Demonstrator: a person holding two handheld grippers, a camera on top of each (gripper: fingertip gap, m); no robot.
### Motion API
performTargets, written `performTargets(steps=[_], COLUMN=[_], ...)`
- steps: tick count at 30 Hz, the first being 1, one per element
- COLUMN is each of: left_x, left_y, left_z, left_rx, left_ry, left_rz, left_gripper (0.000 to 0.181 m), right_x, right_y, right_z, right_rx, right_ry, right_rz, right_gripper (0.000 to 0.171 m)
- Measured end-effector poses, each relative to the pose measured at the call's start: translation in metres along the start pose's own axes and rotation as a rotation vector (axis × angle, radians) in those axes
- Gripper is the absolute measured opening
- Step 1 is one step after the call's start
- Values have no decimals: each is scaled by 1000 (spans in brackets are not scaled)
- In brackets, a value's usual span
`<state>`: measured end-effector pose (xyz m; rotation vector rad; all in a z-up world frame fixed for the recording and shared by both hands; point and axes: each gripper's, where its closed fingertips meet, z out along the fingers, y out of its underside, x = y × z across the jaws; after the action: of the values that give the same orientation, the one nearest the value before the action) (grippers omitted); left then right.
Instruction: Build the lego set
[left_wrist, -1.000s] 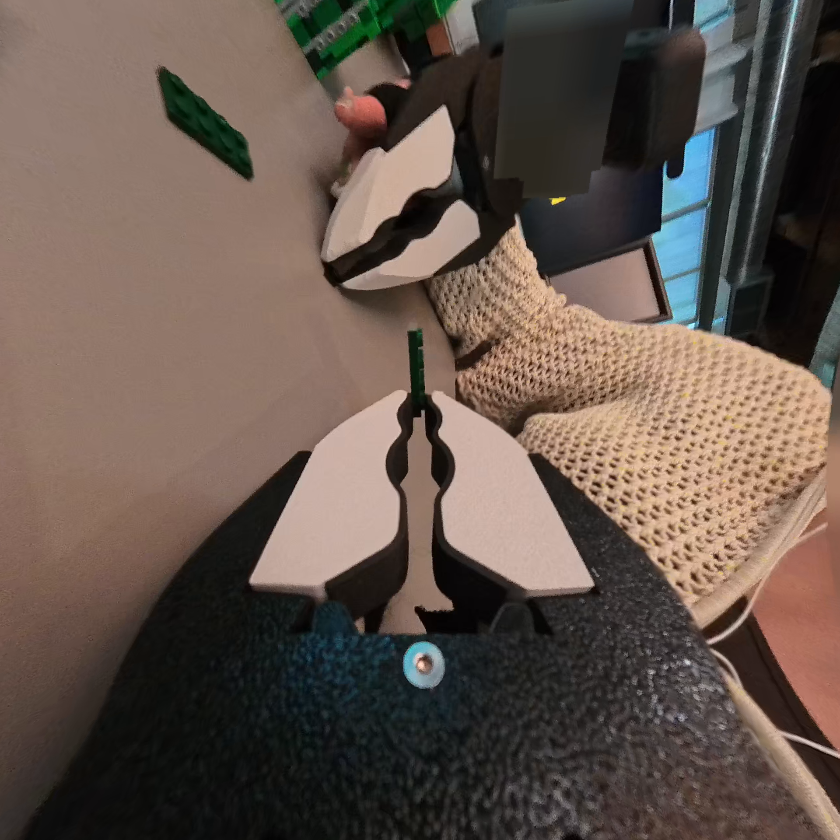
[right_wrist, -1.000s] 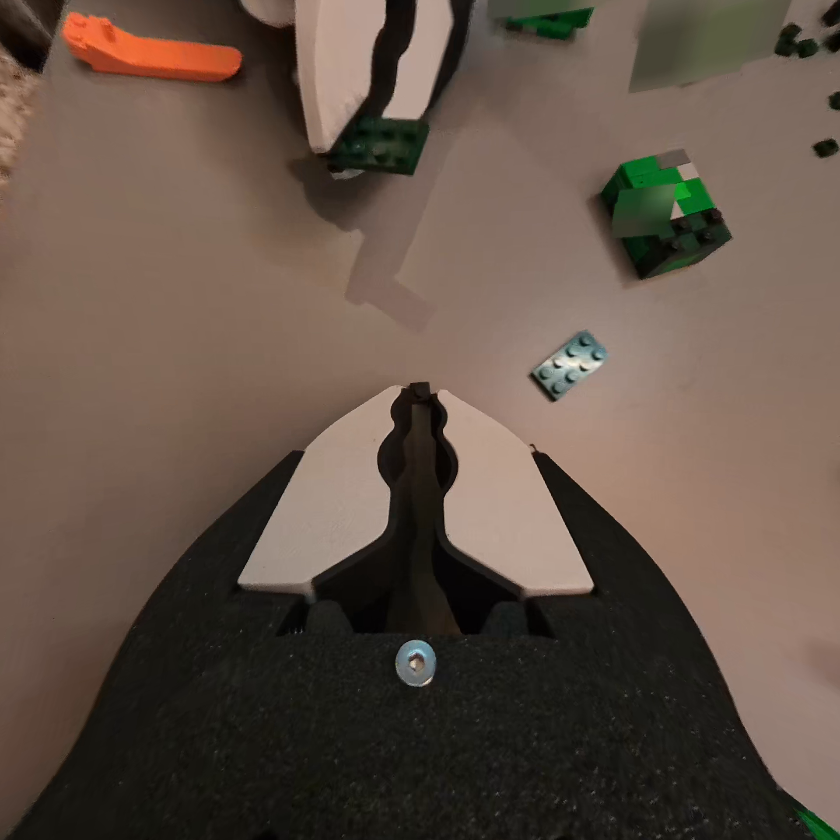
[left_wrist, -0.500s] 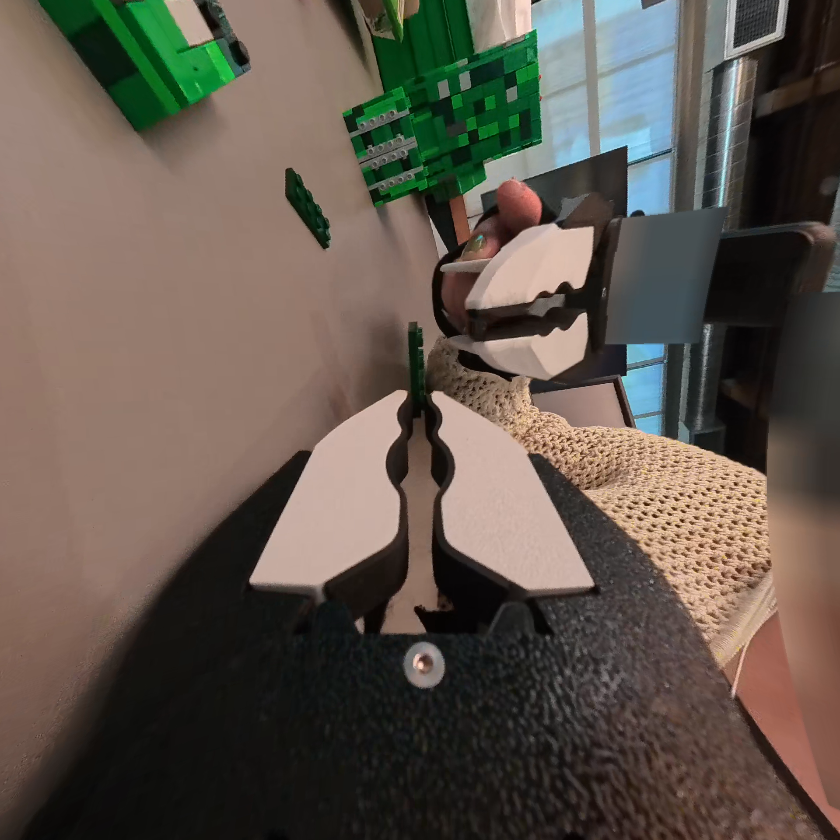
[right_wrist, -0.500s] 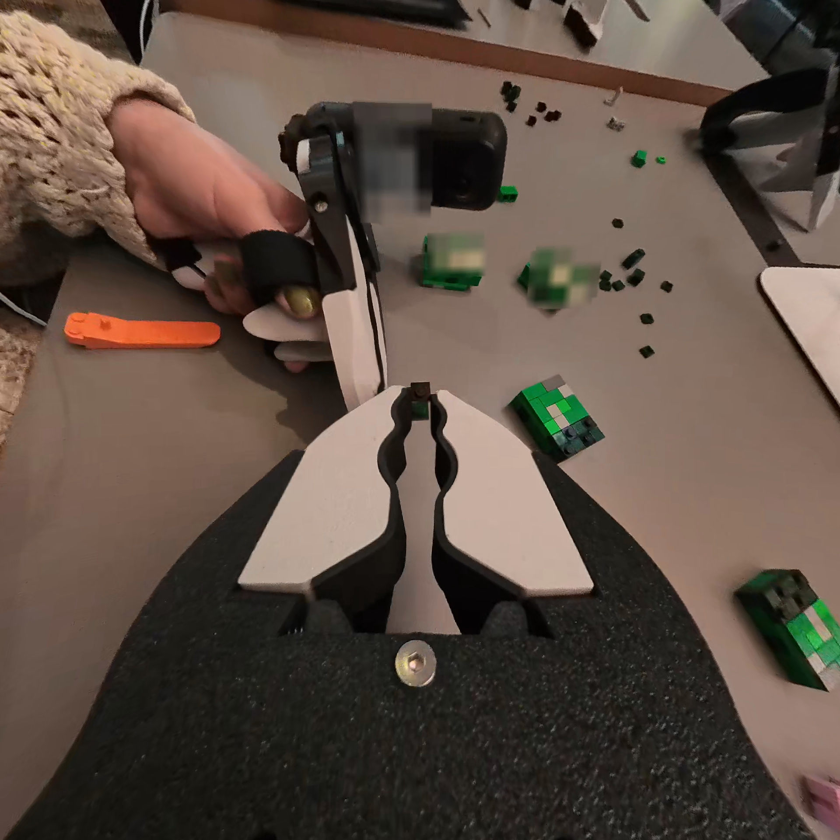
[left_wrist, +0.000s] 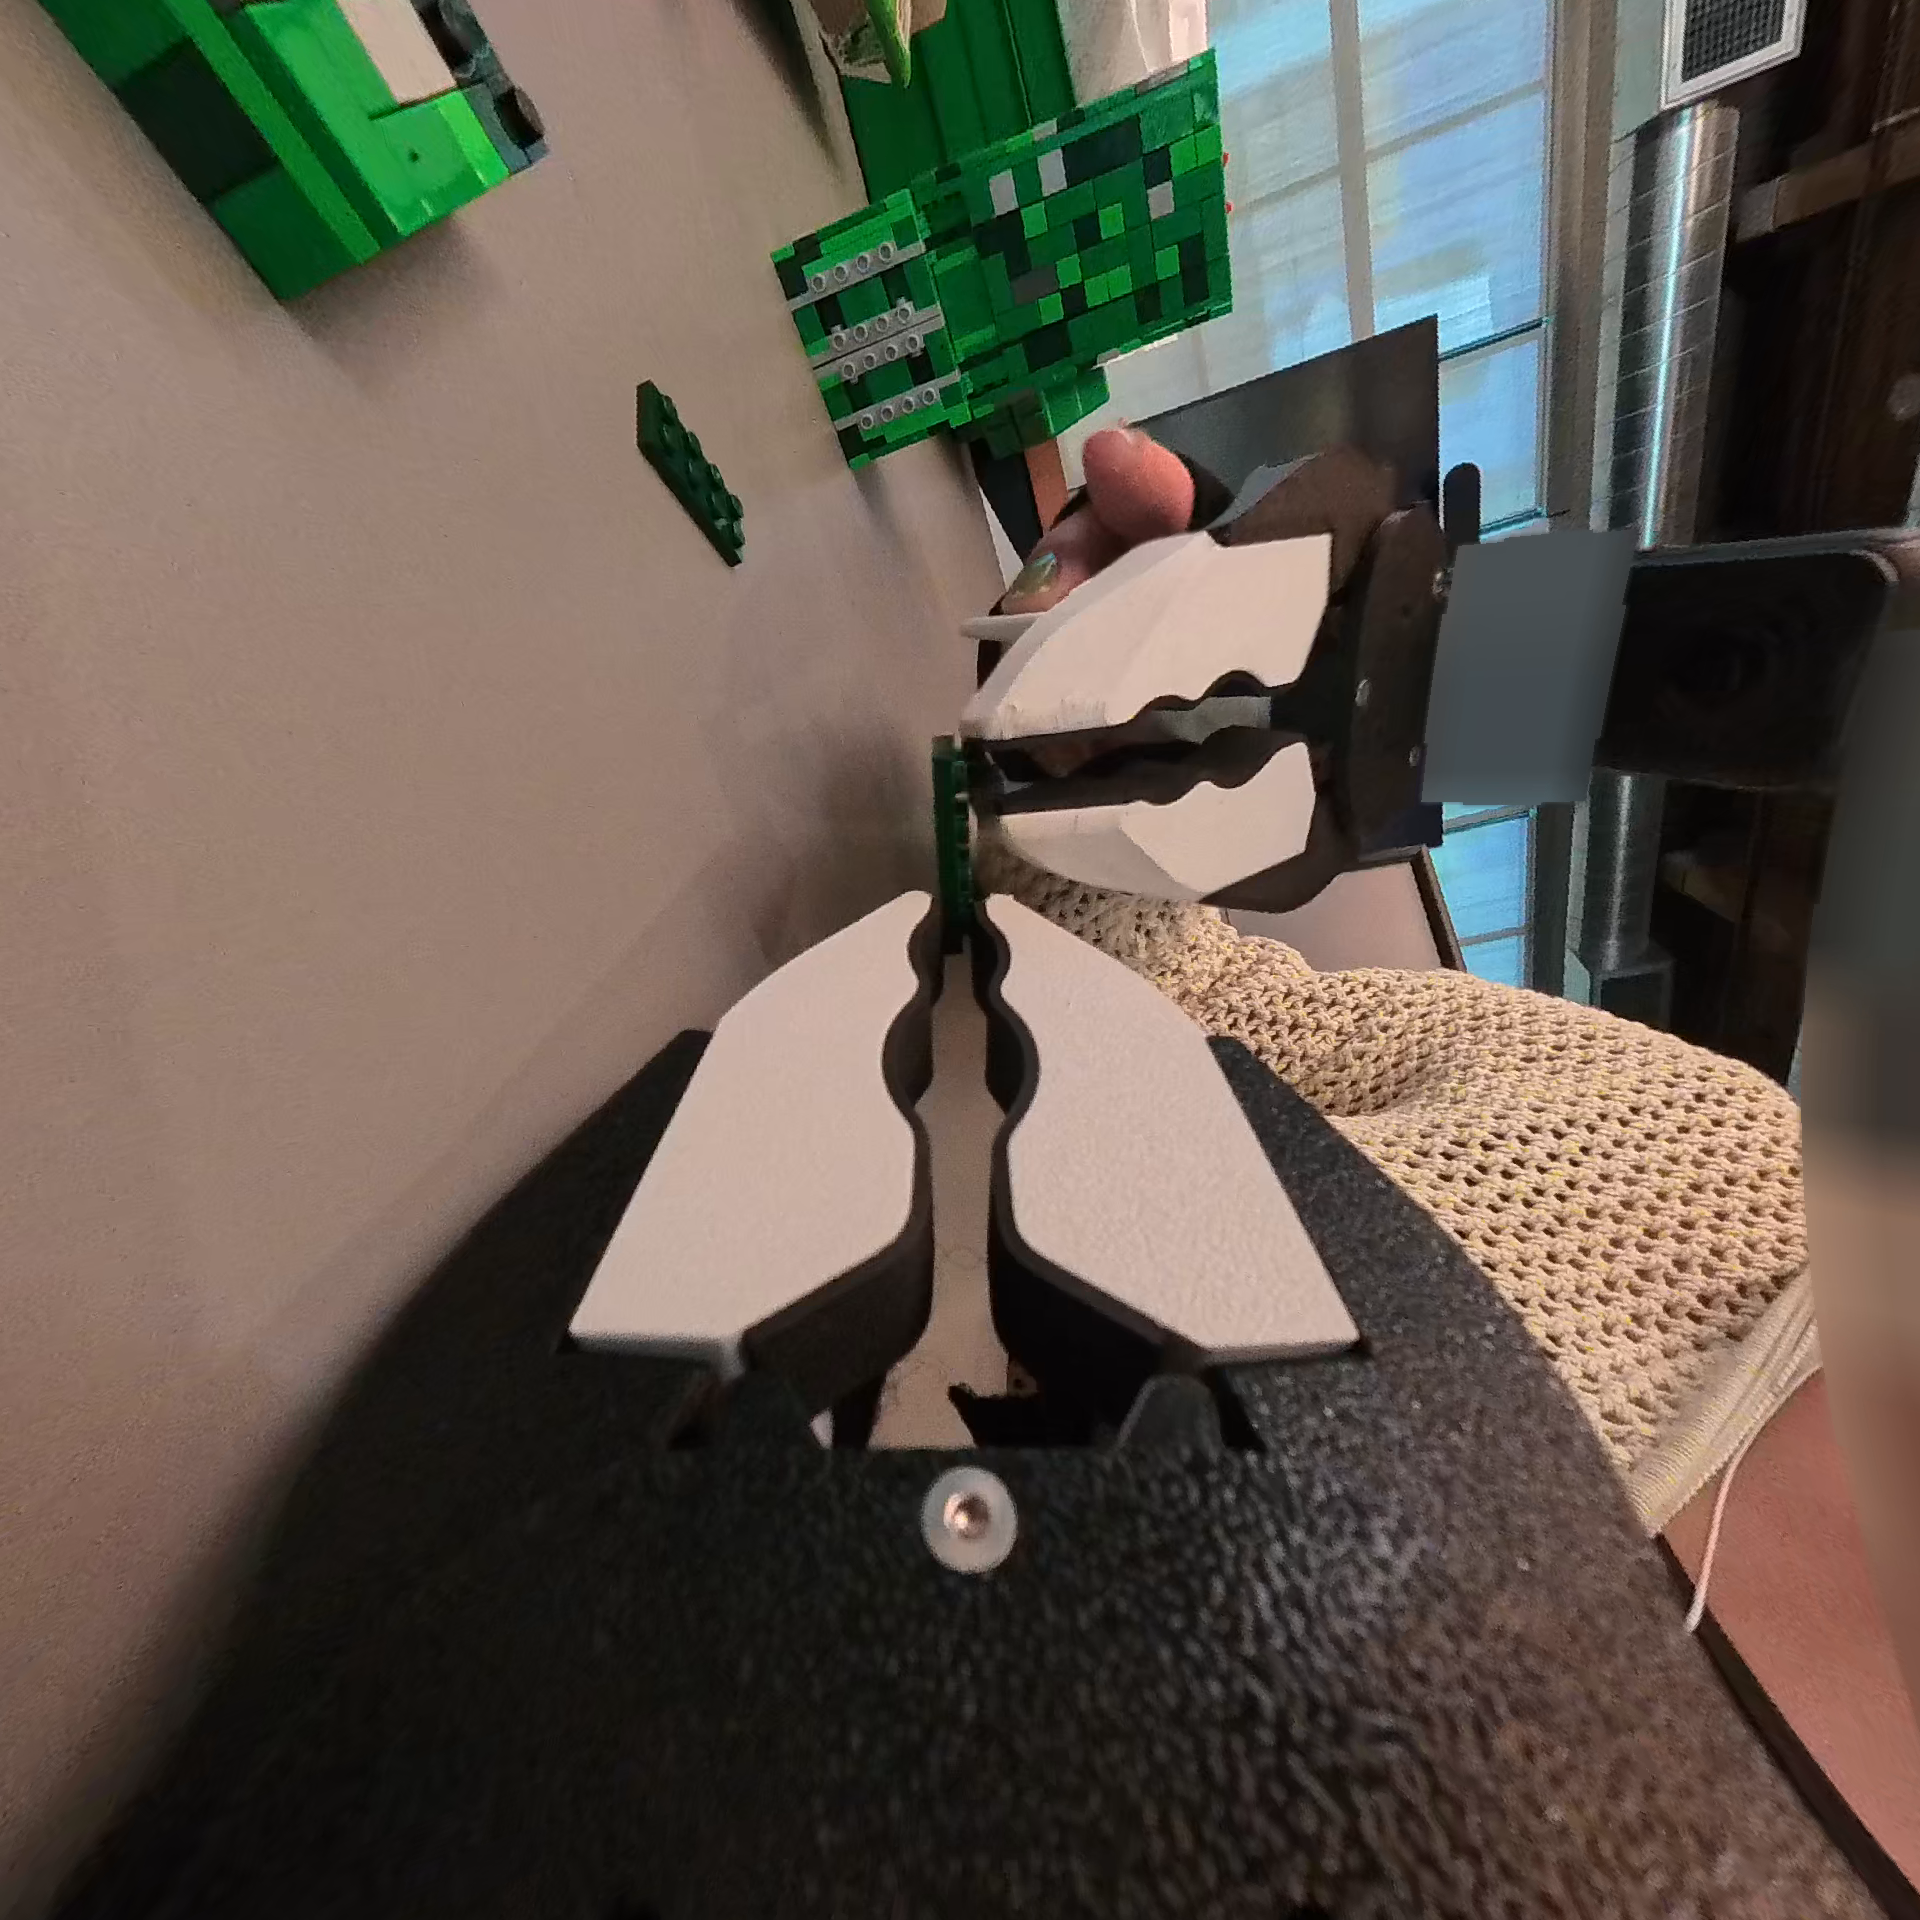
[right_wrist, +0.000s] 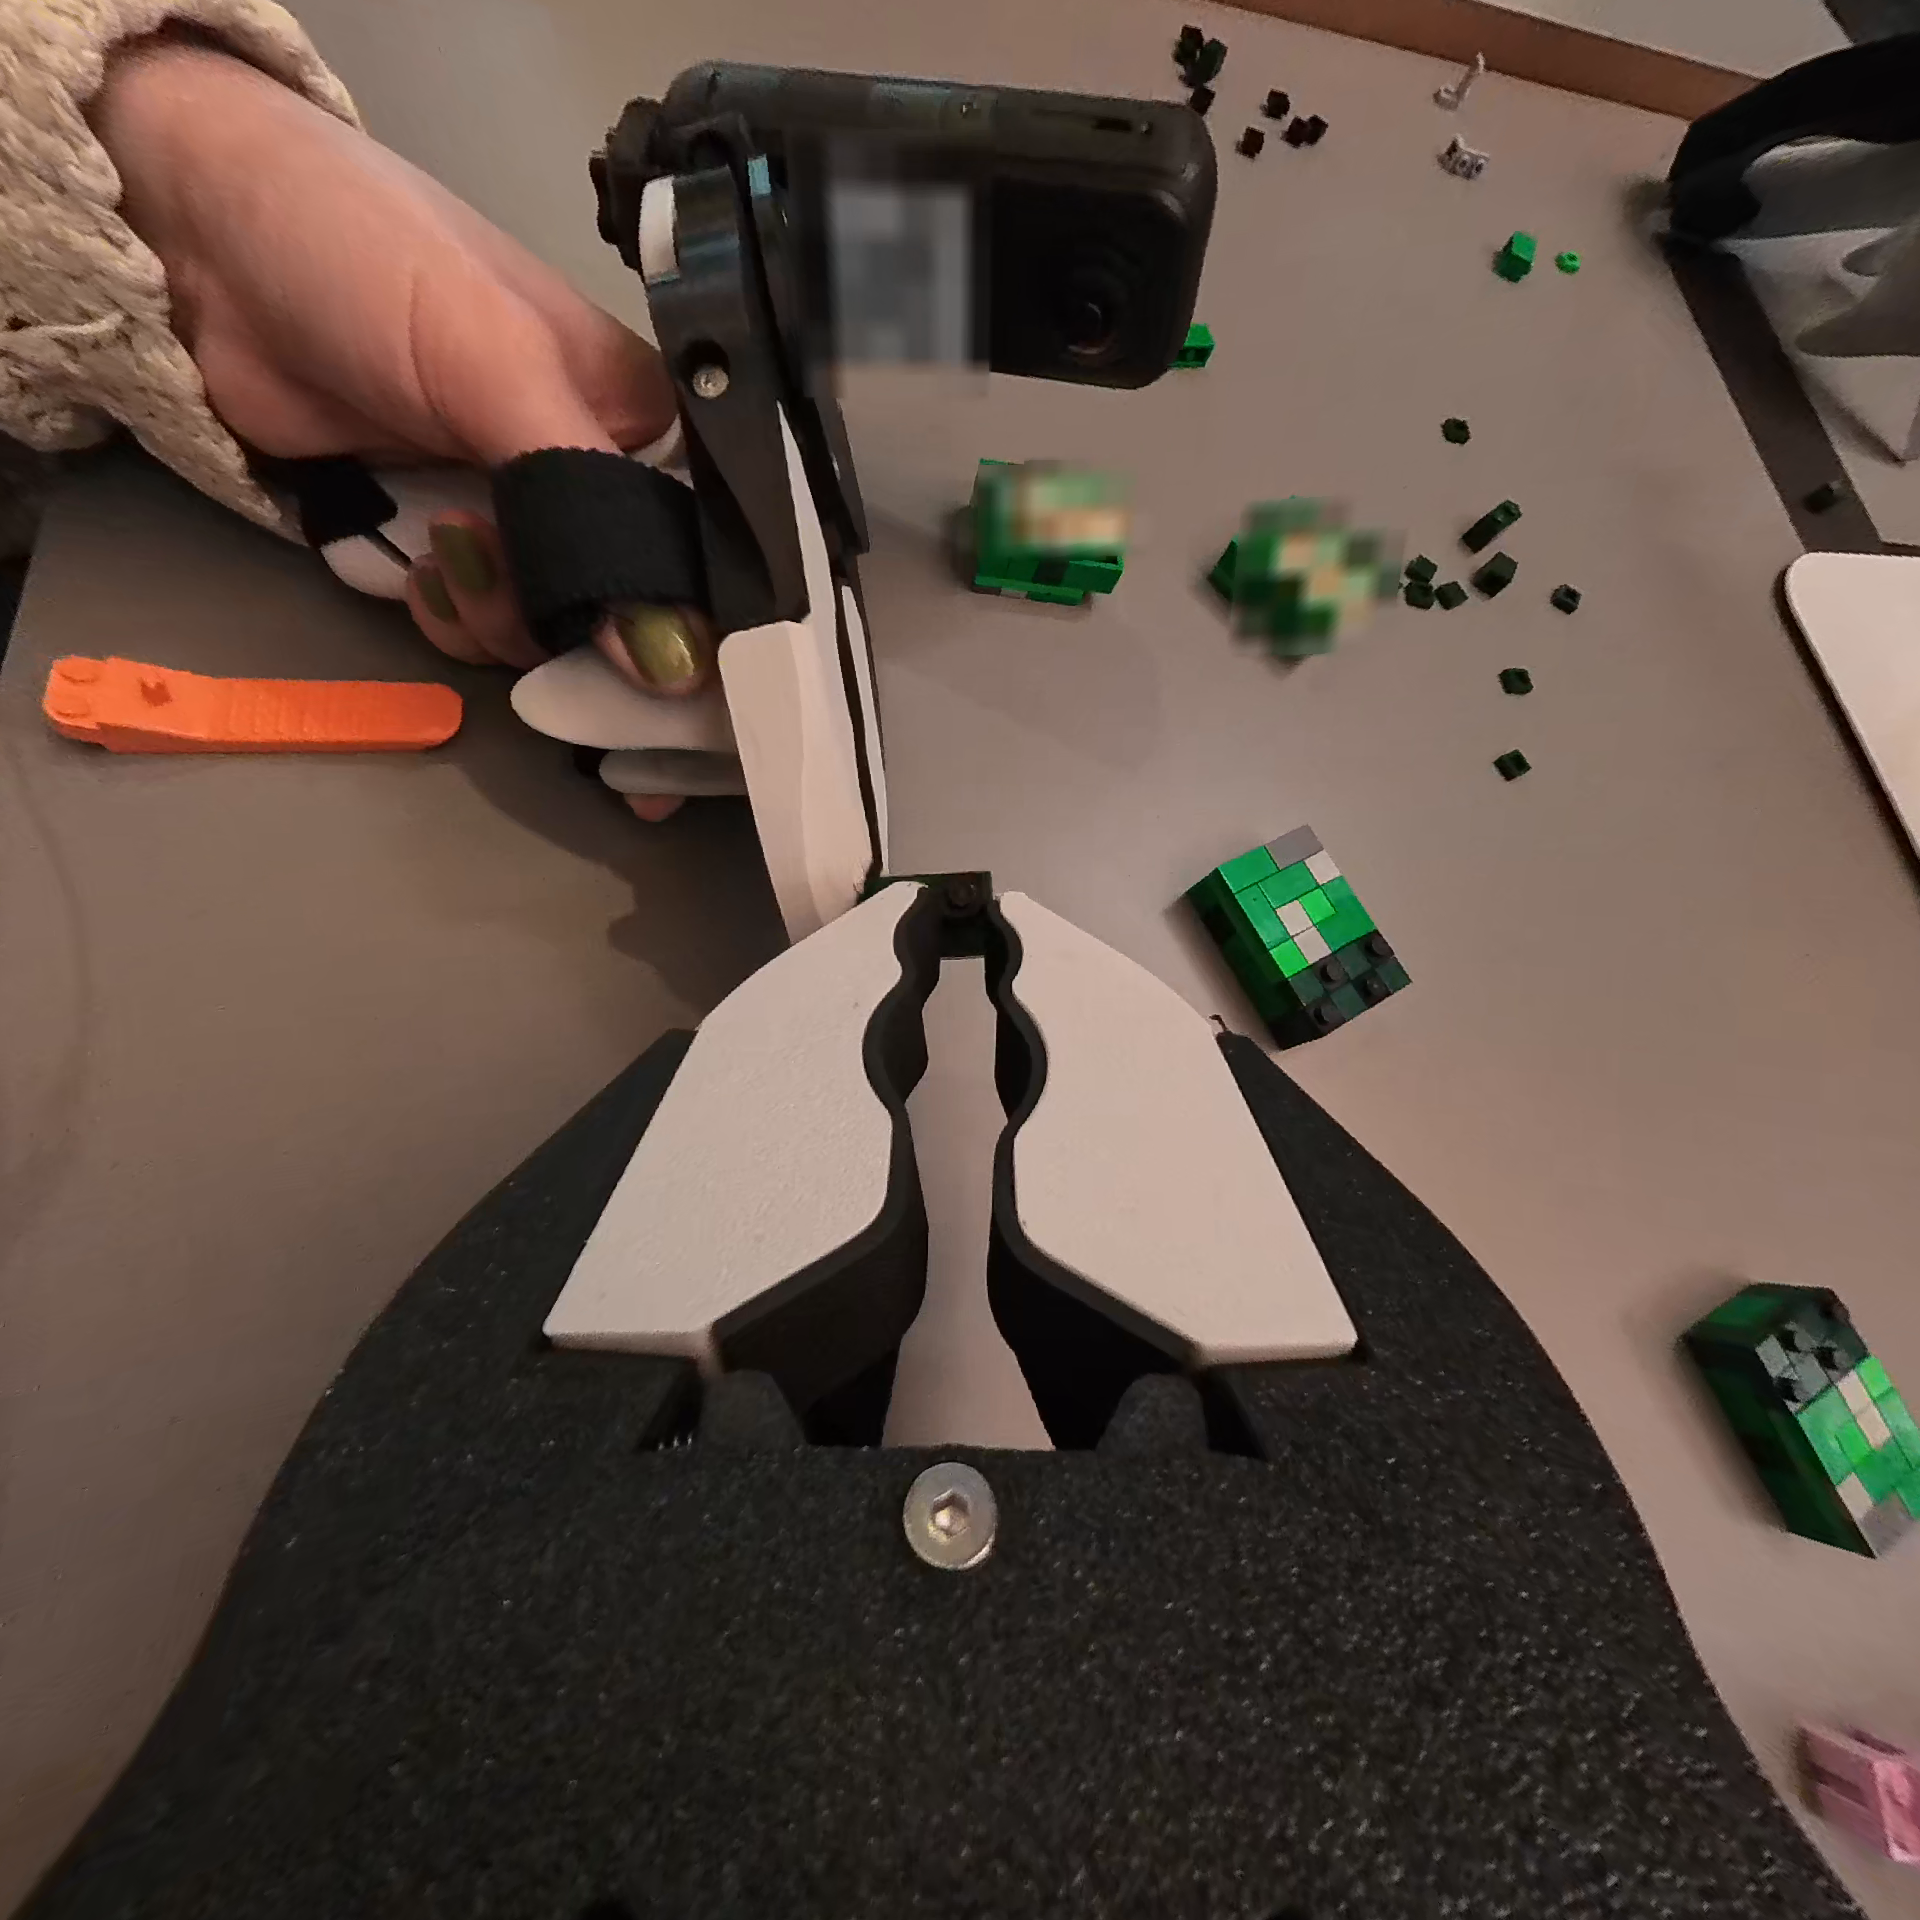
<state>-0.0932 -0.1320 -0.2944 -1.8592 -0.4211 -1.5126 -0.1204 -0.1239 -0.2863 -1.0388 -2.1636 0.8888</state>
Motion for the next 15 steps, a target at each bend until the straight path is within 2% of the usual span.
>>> performTargets(steps=[15], left_x=[-1], left_y=[1], left_z=[1], left_rx=[-7], left_ry=[-10], left_rz=[15], left_gripper=[4], right_x=[-1], right_y=[0], right_z=[1], right_rx=[-13], right_ry=[9], right_rz=[-8], right_gripper=[10])
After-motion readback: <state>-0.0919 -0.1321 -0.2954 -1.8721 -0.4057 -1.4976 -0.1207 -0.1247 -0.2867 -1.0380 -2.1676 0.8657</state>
